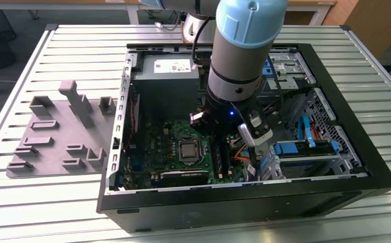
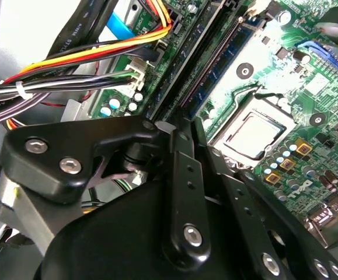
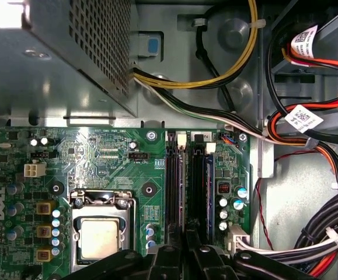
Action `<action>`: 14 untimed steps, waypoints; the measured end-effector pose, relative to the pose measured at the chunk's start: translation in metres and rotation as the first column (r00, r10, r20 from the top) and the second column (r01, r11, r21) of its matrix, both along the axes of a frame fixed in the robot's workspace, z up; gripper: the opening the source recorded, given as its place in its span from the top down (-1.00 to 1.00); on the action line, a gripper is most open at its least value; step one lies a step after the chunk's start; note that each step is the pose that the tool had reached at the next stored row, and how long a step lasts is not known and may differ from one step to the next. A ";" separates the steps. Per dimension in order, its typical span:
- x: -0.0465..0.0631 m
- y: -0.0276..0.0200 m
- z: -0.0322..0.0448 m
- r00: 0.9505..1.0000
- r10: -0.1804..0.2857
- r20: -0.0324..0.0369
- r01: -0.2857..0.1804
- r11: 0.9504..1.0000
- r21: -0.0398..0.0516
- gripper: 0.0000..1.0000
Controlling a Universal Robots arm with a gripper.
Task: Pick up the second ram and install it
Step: 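Insert the second ram into the second slot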
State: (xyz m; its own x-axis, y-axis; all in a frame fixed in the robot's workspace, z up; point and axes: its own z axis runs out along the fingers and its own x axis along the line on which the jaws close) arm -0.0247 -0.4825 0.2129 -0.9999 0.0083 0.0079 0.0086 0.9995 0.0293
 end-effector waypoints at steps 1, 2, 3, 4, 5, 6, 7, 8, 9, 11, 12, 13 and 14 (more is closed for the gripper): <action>0.000 0.0000 0.0000 1.000 0.000 0.000 0.000 1.000 0.000 0.58; 0.000 0.0000 0.0000 1.000 0.000 0.000 0.000 1.000 0.000 0.58; 0.000 0.0000 0.0000 1.000 0.000 0.000 0.000 1.000 0.000 0.58; 0.000 0.0000 0.0001 1.000 0.000 0.000 0.000 1.000 0.000 0.58; 0.000 0.0000 0.0013 1.000 0.000 0.000 0.000 1.000 0.000 0.58; 0.000 0.0000 0.0031 1.000 0.000 0.000 0.000 1.000 0.000 0.58; 0.000 0.0000 0.0055 1.000 0.000 0.000 0.000 1.000 0.000 0.58; 0.000 0.0000 0.0082 1.000 0.000 0.000 0.000 1.000 0.000 0.58; 0.000 0.0000 0.0113 1.000 0.000 0.000 0.000 1.000 0.000 0.58; 0.000 0.0000 0.0193 1.000 0.000 0.000 0.000 1.000 0.000 0.58; 0.000 0.0000 0.0226 1.000 0.000 0.000 0.000 1.000 0.000 0.58; 0.000 0.0001 0.0230 1.000 0.000 0.000 0.000 1.000 0.000 0.61; 0.000 0.0000 0.0231 1.000 0.000 0.000 0.000 1.000 0.000 0.74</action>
State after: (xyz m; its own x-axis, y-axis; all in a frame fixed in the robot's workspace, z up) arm -0.0247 -0.4824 0.2360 -0.9999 0.0083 0.0079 0.0086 0.9995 0.0294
